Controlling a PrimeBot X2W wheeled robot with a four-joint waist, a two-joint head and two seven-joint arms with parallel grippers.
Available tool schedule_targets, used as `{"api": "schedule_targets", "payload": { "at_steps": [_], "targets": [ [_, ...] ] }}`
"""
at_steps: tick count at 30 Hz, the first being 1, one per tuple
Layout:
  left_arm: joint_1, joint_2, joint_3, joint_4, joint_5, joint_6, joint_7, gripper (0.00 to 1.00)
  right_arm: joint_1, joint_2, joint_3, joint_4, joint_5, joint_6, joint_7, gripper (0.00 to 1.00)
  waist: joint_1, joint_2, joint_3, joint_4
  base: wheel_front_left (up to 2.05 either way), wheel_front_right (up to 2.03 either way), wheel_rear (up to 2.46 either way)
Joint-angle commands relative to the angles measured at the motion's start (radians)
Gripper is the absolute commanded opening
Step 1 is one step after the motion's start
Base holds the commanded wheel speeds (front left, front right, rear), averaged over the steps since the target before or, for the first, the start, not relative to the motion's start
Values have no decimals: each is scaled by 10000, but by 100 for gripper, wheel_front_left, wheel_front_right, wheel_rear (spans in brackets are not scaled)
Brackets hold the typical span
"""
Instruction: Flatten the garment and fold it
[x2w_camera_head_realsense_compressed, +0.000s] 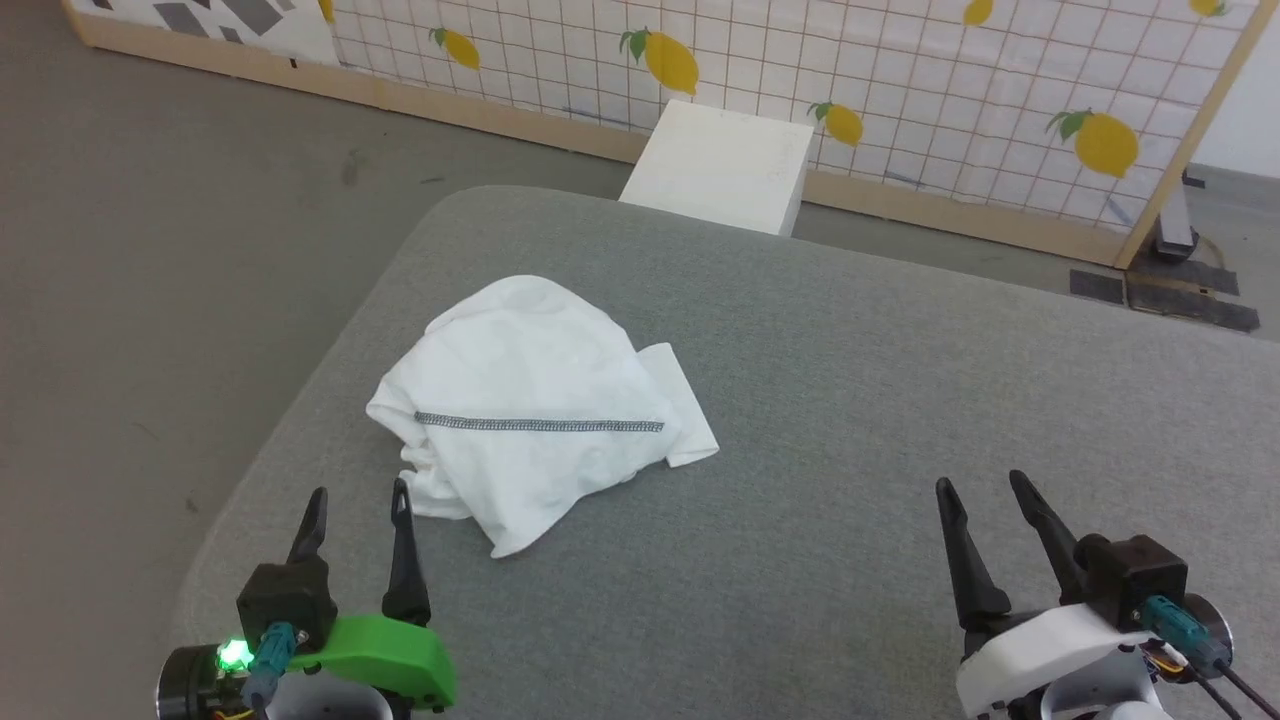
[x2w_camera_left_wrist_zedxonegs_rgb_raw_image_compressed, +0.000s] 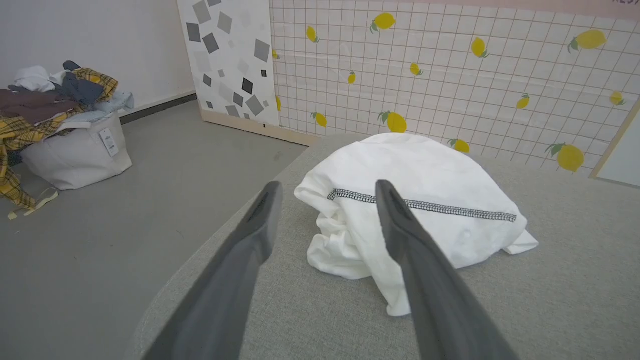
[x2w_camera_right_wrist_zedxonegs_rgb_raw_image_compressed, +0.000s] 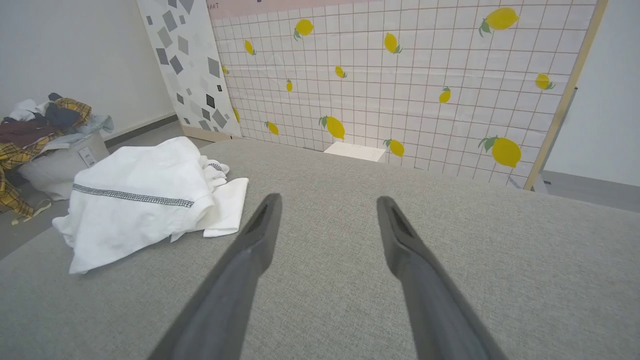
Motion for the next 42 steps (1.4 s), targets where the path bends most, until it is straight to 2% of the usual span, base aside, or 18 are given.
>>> {"api": "schedule_targets", "payload": {
  "at_steps": [1,42],
  "targets": [
    [182,-22,-19,40,-80,83,-116,100,146,2,25,78,91,-6,-144,100,0,0,-7,72,0,0,0],
    [465,-33,-253,327,-391,644,-1004,100,303,3,-197,872,487,-10,-1007,100,0,0,74,1446,0,0,0]
  ]
}}
